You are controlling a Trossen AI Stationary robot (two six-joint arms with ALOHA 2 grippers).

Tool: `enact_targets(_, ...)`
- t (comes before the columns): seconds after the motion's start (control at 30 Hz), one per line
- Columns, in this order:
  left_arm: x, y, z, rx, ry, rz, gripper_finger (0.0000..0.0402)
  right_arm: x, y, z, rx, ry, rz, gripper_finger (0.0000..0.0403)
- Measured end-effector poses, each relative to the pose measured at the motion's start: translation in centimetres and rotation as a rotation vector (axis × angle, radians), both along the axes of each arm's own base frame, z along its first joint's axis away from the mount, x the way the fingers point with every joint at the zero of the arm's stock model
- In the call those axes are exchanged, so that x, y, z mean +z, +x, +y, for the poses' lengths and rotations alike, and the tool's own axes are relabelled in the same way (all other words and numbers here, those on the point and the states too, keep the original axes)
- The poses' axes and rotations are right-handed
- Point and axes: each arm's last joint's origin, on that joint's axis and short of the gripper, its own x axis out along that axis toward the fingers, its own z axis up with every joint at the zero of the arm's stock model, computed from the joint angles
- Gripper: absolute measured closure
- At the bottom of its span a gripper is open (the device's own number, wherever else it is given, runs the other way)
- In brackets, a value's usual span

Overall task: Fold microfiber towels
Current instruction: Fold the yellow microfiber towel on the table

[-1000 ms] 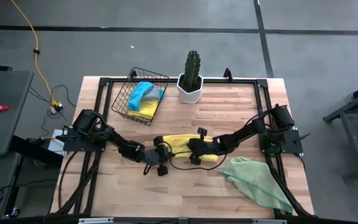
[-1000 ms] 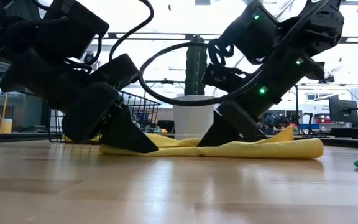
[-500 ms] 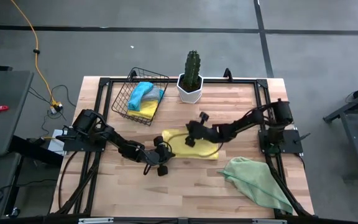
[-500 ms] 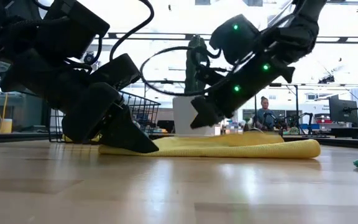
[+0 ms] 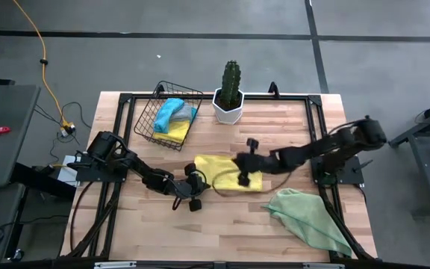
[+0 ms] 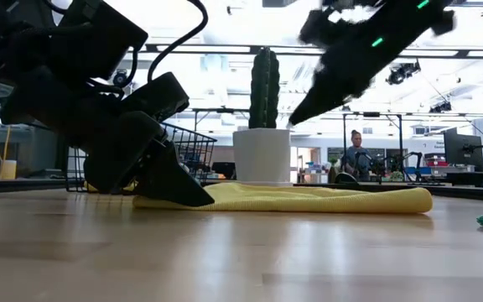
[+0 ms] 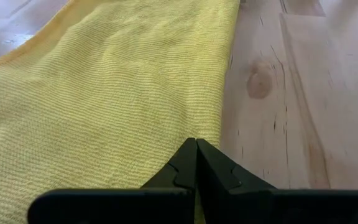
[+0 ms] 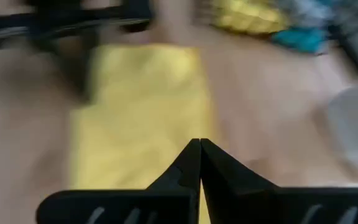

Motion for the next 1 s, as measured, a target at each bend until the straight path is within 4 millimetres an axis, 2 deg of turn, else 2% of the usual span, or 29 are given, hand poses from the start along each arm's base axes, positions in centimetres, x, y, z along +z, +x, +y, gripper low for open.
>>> enact_targets(0.17,0.0,0.0,0.0,0.000,-0.001,-0.006,0.0402,1.1,-2.3,3.4,0.129,0.160,0.055,0.0403)
enact_targets(0.37,0.2,0.0,0.0,-0.002,-0.003,-0.010,0.0401,0.2,-3.9,6.1,0.188,0.282,0.179,0.0396)
enact_targets(0.5,1.3,-0.2,-0.2,-0.045,0.022,-0.005,0.0401,-0.5,-4.7,6.7,0.144,0.258,0.252,0.0358)
enact_targets(0.63,4.7,-0.2,-0.4,-0.058,0.017,-0.095,0.0393,-0.6,-5.0,6.9,0.120,0.186,0.243,0.0302)
enact_targets(0.83,8.8,-2.0,-0.6,-0.070,0.051,-0.094,0.0355,-0.5,-5.1,6.9,0.123,0.160,0.239,0.0238)
enact_targets(1.0,9.3,-3.9,-0.5,-0.112,0.011,0.059,0.0303,-0.5,-5.1,6.9,0.122,0.158,0.243,0.0212)
